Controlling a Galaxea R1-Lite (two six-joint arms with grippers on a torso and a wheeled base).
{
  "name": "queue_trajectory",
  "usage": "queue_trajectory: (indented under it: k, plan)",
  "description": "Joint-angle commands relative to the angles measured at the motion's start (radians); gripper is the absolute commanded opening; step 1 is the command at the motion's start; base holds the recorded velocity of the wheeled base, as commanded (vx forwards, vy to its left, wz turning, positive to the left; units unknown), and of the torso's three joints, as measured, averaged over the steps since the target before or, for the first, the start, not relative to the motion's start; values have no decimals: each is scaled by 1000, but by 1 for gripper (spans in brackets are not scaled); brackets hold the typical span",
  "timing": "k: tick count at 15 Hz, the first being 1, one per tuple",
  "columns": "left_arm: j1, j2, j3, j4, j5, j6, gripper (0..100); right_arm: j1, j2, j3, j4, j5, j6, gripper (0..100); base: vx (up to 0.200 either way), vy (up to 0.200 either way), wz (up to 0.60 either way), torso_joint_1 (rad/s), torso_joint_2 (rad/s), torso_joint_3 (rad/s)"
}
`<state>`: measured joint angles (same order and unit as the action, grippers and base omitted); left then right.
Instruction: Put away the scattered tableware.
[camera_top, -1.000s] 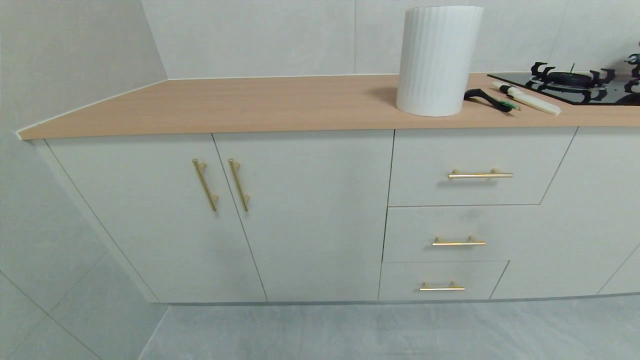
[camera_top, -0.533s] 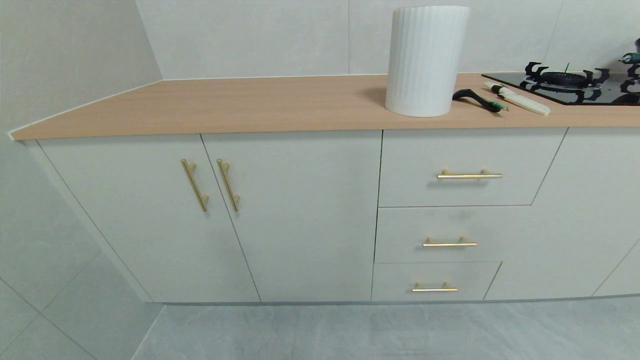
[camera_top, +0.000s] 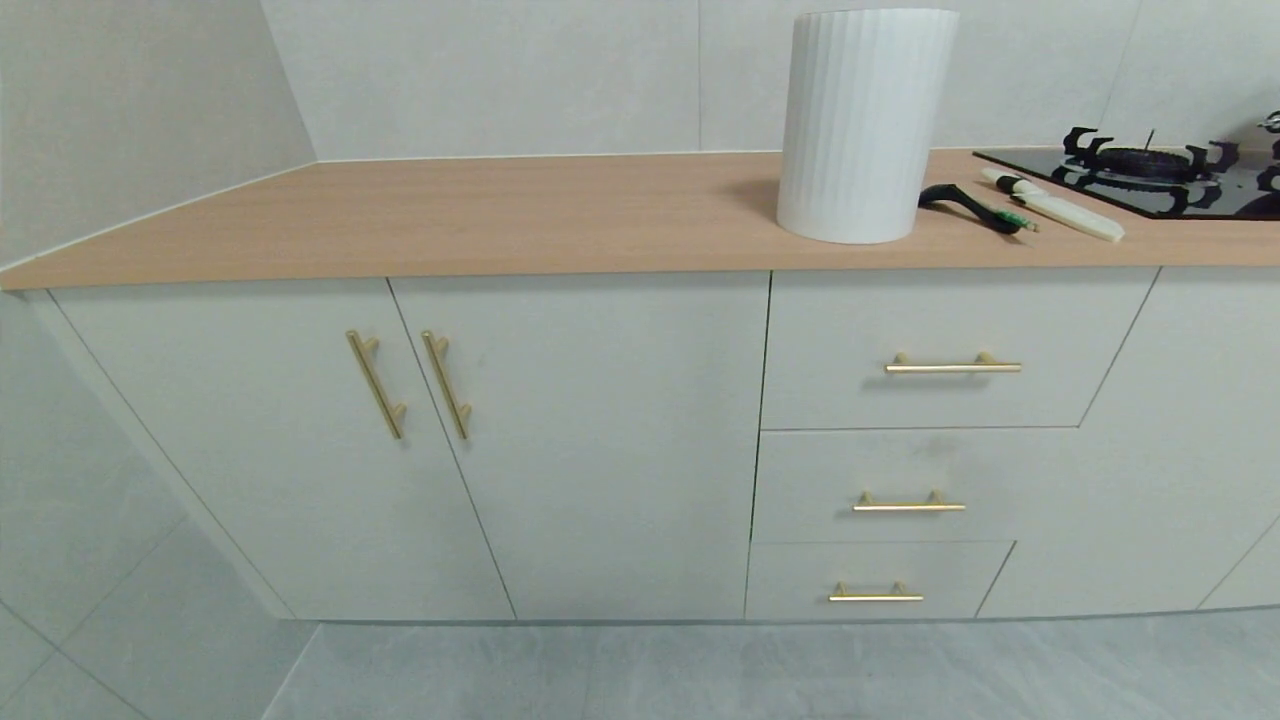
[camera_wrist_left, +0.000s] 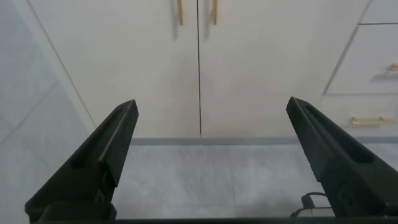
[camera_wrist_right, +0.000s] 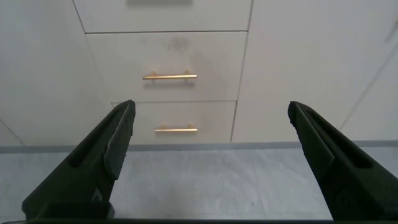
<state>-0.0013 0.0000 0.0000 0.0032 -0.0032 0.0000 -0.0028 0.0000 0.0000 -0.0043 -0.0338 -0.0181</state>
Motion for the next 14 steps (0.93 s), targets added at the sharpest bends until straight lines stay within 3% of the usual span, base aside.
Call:
queue_trajectory:
  k: [1, 4, 14]
  plan:
    - [0, 0, 0, 0, 0, 0, 100, 0, 2, 0, 0, 0, 0, 100, 200, 0, 0, -2, 2, 2]
    - [0, 0, 0, 0, 0, 0, 100, 0, 2, 0, 0, 0, 0, 100, 200, 0, 0, 1, -1, 2]
    - [0, 0, 0, 0, 0, 0, 100, 0, 0, 0, 0, -1, -2, 100, 0, 0, 0, 0, 0, 0]
